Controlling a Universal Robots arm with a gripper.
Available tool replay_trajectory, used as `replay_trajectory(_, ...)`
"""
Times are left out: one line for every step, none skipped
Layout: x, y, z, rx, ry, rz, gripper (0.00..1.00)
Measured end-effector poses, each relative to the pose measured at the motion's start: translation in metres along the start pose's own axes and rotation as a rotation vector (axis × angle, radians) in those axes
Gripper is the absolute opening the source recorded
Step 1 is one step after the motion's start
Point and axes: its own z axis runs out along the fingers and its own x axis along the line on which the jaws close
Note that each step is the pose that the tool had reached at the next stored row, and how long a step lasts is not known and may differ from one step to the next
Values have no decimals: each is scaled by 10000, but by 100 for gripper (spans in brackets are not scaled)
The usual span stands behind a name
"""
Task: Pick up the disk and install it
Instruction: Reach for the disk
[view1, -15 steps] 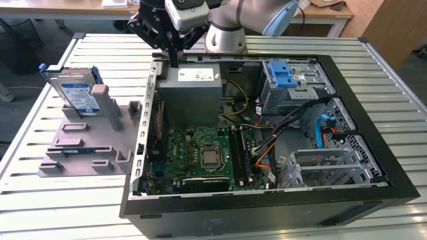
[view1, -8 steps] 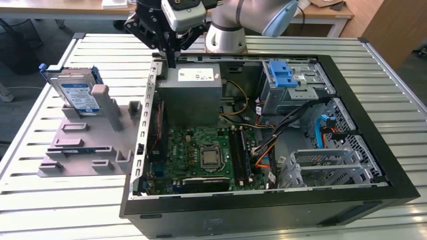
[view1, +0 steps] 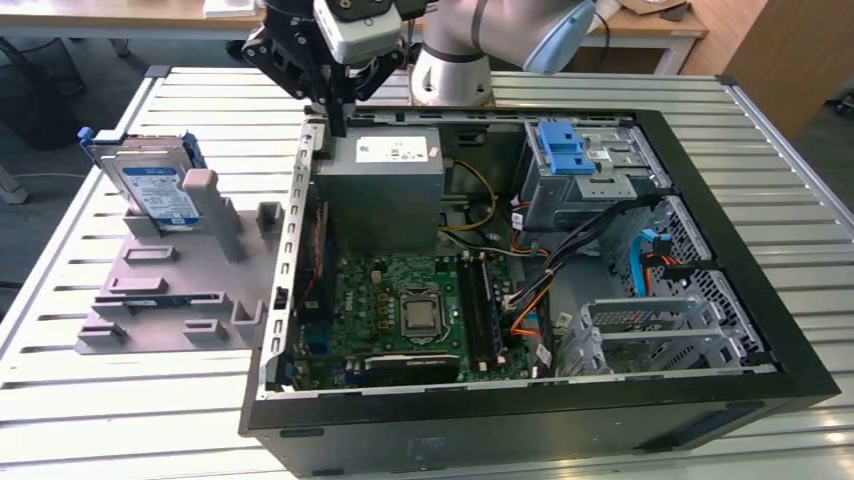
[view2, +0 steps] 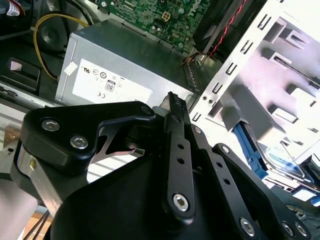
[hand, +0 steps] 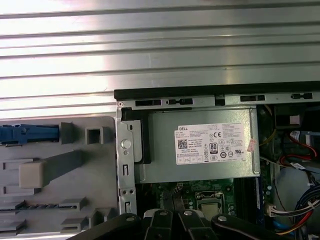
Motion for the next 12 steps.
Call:
replay_trajectory(5, 0, 1, 0, 1, 0, 11)
replay_trajectory(10, -1, 2, 0, 1, 0, 11)
replay_trajectory(16, -1, 2, 0, 2, 0, 11)
replay_trajectory(21, -2, 3, 0, 3, 0, 11)
replay_trajectory(27, -2, 4, 0, 3, 0, 11)
replay_trajectory(33, -3, 4, 1, 5, 0, 11)
replay_trajectory(38, -3, 5, 0, 5, 0, 11)
replay_trajectory(43, -4, 6, 1, 7, 0, 11)
replay_trajectory(48, -4, 7, 1, 8, 0, 11)
replay_trajectory(53, -4, 8, 1, 9, 0, 11)
replay_trajectory(57, -5, 8, 1, 10, 0, 11)
replay_trajectory(62, -5, 9, 1, 11, 0, 11)
